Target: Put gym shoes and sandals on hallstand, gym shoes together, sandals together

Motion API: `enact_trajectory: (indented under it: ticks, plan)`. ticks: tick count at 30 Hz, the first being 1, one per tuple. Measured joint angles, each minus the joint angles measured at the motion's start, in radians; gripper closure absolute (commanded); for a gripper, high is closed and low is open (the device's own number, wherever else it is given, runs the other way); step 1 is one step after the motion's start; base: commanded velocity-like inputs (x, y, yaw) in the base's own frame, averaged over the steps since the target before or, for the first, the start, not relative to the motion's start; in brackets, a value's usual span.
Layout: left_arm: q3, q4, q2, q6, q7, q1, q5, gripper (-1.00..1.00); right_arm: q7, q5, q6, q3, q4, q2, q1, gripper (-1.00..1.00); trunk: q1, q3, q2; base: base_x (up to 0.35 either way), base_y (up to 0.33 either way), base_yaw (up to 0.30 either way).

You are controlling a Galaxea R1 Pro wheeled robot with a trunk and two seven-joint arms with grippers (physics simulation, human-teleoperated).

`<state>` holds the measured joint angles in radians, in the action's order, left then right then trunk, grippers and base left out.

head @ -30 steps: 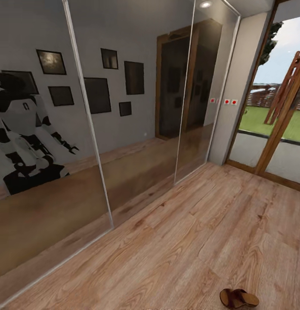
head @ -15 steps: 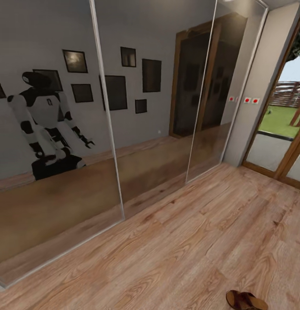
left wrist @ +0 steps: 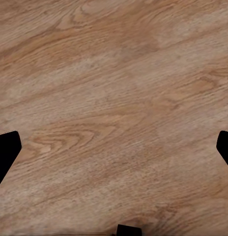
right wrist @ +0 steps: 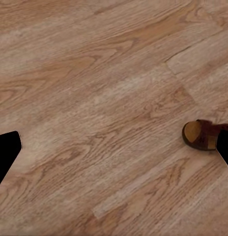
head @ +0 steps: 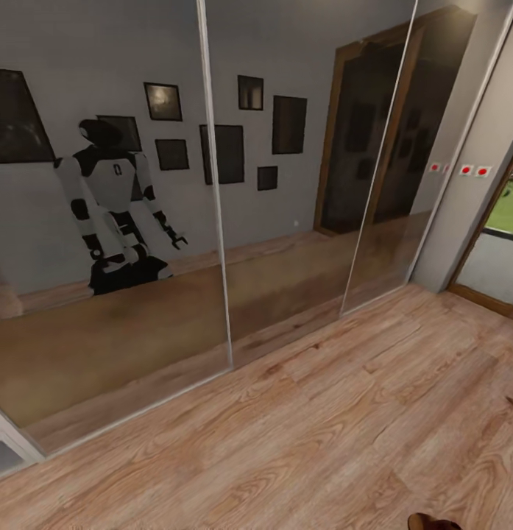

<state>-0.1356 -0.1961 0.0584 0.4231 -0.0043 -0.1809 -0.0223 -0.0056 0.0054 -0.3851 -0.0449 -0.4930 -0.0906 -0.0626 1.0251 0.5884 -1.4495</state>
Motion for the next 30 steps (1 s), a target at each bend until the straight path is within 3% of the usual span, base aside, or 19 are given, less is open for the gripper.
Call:
enact_trajectory:
  ticks: [30]
  plan:
    - [-0.002,0.000,-0.002,0.000,0.000,-0.001,0.000,-1.00,0.000,0.000,0.000,0.000,-0.001,0.000,0.000,-1.00,0.000,0.026,0.000,0.000,0.000,0.230]
